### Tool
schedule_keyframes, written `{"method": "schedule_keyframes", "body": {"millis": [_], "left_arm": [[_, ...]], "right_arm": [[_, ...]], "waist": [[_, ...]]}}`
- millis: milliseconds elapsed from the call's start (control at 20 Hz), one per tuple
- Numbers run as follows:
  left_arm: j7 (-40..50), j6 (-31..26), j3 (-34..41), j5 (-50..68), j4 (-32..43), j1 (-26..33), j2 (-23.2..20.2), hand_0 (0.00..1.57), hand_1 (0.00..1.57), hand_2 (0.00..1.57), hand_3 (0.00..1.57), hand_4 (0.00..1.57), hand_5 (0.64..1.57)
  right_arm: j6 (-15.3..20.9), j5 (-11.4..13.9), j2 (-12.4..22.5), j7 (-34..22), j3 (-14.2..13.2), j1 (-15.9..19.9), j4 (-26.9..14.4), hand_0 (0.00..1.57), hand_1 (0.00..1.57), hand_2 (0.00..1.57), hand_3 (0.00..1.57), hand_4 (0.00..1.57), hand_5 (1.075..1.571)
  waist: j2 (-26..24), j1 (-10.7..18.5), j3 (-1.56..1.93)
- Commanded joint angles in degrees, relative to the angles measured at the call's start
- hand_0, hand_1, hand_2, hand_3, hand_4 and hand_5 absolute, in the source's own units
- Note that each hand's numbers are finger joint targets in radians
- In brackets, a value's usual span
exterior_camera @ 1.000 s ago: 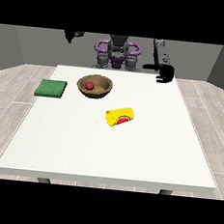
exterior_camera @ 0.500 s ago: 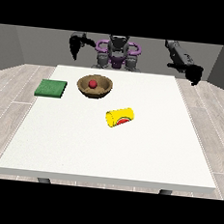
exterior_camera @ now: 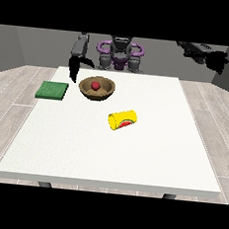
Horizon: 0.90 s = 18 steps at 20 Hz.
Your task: Pick the cup and pour the ball into the bowl, then pick the bowl and place it on the pad
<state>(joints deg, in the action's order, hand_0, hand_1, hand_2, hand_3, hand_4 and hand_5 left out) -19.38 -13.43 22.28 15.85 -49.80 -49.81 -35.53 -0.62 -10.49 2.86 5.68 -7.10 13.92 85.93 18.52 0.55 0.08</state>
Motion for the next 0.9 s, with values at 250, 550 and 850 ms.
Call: {"method": "schedule_keyframes", "body": {"millis": [250,550,850], "left_arm": [[9.83,-0.77,0.52,2.22,-4.56,-6.65,-6.76,0.0,0.0,0.0,0.0,0.0,1.545],[11.81,-0.11,0.0,2.91,-5.31,-8.12,-6.71,0.0,0.0,0.0,0.0,0.0,1.54],[12.56,-3.86,2.27,5.76,-5.47,-9.79,-11.1,0.0,0.0,0.0,0.0,0.0,1.528]], "right_arm": [[-5.36,-1.8,1.41,13.28,-5.15,3.74,-22.18,0.0,0.0,0.0,0.0,0.29,1.57],[-3.18,-2.74,0.14,12.19,-6.22,10.86,-30.87,0.0,0.0,0.0,0.0,0.4,1.57],[-5.5,-3.47,3.36,18.07,-9.03,14.0,-37.43,0.0,0.0,0.0,0.0,0.38,1.571]], "waist": [[0.84,1.17,0.03],[0.05,0.6,-0.02],[4.8,2.63,0.0]]}}
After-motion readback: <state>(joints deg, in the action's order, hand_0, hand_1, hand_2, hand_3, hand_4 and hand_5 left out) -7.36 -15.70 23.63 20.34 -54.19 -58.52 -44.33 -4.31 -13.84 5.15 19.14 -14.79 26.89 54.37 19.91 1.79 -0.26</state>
